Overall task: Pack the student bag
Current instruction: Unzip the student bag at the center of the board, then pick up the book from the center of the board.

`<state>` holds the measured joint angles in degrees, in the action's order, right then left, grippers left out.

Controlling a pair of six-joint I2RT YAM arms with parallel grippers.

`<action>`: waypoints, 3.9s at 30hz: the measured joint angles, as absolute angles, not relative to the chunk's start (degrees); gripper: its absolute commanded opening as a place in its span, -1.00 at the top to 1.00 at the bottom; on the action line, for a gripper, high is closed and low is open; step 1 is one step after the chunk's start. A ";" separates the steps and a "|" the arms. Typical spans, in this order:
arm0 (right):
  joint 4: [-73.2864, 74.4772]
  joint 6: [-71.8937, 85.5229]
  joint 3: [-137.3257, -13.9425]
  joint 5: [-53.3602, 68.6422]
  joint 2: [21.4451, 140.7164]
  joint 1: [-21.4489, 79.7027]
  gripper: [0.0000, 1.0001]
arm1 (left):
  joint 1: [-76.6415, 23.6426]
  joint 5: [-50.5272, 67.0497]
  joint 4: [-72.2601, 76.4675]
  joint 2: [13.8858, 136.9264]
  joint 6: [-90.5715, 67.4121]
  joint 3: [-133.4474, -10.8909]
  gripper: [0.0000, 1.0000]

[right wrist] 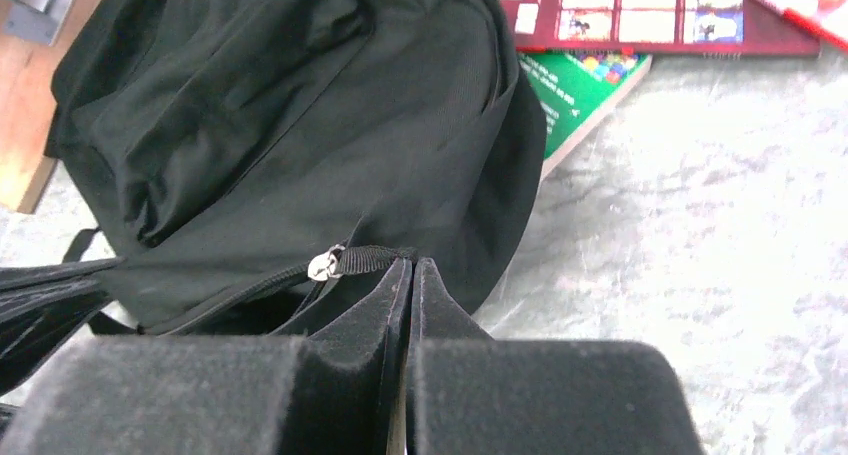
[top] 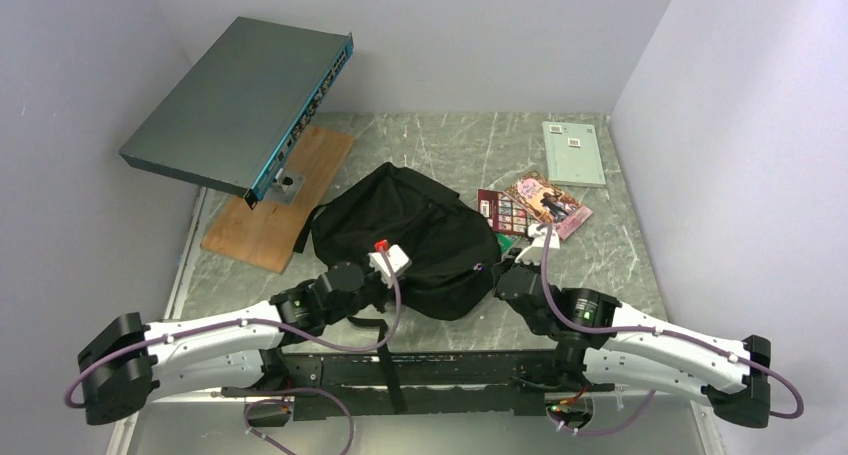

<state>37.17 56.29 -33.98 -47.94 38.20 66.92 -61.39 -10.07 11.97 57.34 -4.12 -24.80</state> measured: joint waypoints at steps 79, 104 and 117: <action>16.69 20.73 -56.84 -1.63 85.56 29.43 1.00 | -75.24 -29.91 -23.46 58.89 -16.64 -49.78 1.00; 11.64 37.74 -30.87 11.00 57.49 -17.04 -0.96 | -74.15 -32.51 -33.69 70.08 -31.22 -56.29 1.00; -15.31 52.14 -23.64 34.50 81.91 -31.14 -0.61 | -74.06 -31.27 -33.78 70.28 -31.31 -56.49 1.00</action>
